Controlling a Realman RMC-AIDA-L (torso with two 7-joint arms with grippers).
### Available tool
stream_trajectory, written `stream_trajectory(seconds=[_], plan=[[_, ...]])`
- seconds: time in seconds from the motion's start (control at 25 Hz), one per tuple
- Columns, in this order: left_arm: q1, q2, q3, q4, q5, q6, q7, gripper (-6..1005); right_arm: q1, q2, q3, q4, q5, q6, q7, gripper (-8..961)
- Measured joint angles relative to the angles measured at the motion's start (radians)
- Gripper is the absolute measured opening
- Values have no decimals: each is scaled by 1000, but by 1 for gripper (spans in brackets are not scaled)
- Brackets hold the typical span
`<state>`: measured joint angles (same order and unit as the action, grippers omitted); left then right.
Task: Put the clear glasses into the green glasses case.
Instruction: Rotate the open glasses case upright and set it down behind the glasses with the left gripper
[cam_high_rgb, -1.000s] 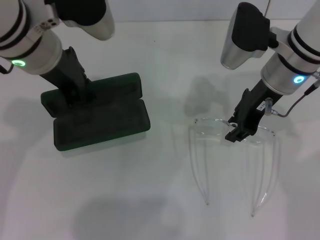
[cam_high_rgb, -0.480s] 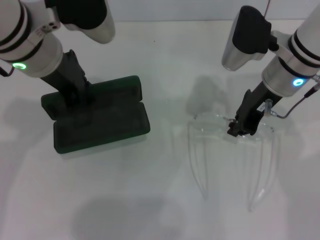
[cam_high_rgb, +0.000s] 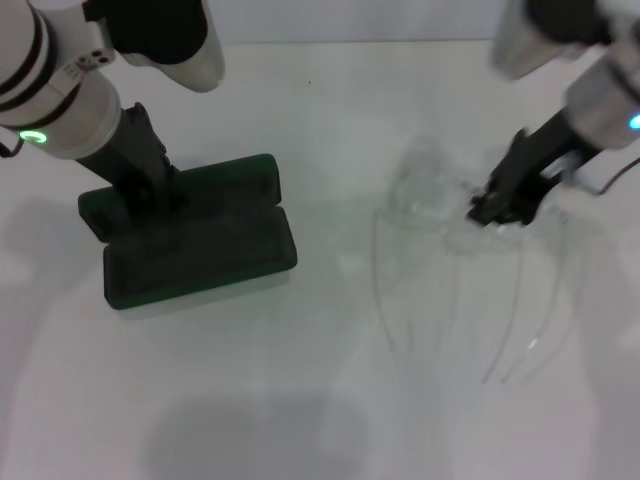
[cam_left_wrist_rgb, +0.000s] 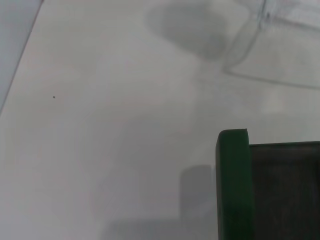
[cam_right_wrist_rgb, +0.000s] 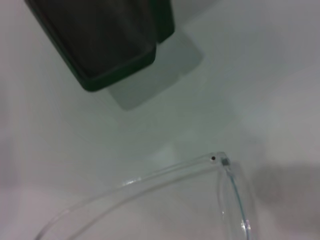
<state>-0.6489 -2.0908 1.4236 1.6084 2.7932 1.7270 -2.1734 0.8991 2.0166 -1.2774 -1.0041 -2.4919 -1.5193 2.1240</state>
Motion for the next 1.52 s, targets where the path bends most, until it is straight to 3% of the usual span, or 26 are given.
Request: stream_trajectory(seconds=[0.28, 0.52, 0.84, 1.12, 1.28, 1.52], plan=[[-7, 0, 44, 30, -52, -25, -3, 216, -233, 1, 161, -491, -3, -274, 19, 115], [-14, -2, 162, 26, -98, -110, -5, 218, -432, -2, 214, -678, 45, -344, 20, 115], [-136, -6, 355, -57, -130, -237, -106, 220, -592, 3, 615, -635, 221, -469, -124, 115], [-229, -10, 471, -155, -126, -334, -273, 221, -623, 2, 888, -514, 232, -531, -259, 115], [-230, -11, 506, -193, -125, -392, -278, 222, -625, 1, 961, -473, 234, -555, -305, 115], [-212, -8, 506, -226, -124, -435, -264, 223, -632, 0, 979, -466, 235, -566, -313, 115]])
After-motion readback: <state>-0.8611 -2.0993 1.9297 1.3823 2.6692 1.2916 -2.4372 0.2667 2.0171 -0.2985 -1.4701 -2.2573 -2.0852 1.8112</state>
